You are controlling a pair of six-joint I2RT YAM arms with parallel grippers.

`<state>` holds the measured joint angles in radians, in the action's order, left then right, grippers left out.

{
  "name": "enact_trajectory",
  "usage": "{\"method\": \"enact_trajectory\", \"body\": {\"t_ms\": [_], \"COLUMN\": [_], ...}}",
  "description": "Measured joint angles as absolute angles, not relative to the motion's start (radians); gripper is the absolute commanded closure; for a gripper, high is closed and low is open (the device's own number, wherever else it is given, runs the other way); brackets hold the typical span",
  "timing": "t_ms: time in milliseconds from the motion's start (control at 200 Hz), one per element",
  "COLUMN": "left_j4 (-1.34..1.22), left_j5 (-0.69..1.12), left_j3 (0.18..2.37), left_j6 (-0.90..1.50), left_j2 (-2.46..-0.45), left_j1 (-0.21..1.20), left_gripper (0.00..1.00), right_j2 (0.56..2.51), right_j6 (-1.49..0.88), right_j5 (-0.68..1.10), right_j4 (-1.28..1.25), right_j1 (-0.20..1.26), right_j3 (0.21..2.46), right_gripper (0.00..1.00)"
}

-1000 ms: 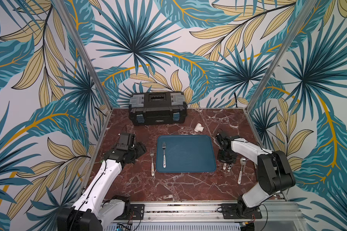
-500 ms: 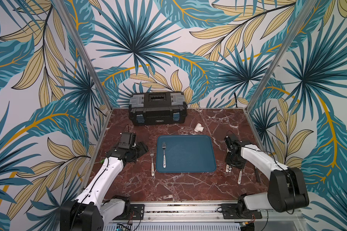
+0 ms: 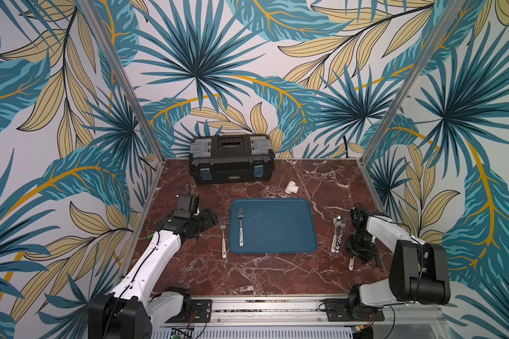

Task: Set the spoon and fork side by side
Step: Pick up the spoon from the center of the board.

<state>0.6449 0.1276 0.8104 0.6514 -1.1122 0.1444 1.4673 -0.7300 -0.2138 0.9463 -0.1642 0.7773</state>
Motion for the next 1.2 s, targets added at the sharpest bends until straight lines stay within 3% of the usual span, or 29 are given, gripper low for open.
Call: {"method": "enact_trajectory", "body": {"t_ms": [240, 426, 536, 926, 1202], "left_j4": [0.644, 0.640, 0.640, 0.652, 0.698], "left_j5": [0.129, 0.139, 0.140, 0.139, 0.132], "left_j3": [0.810, 0.810, 0.810, 0.811, 0.819], "left_j6": [0.643, 0.647, 0.655, 0.686, 0.703], "left_j2": [-1.146, -1.160, -1.160, -1.148, -1.087], "left_j1": [0.142, 0.142, 0.142, 0.142, 0.142], "left_gripper": [0.22, 0.23, 0.23, 0.23, 0.23], "right_j2": [1.473, 1.499, 1.502, 1.472, 1.406], "right_j6": [-0.726, -0.714, -0.707, -0.673, -0.647], "right_j5": [-0.170, -0.137, -0.128, -0.096, -0.065], "right_j4": [0.910, 0.897, 0.904, 0.861, 0.828], "right_j1": [-0.173, -0.175, -0.176, -0.154, 0.089], "right_j3": [0.744, 0.757, 0.760, 0.761, 0.881], "right_gripper": [0.62, 0.85, 0.91, 0.94, 0.94]}}
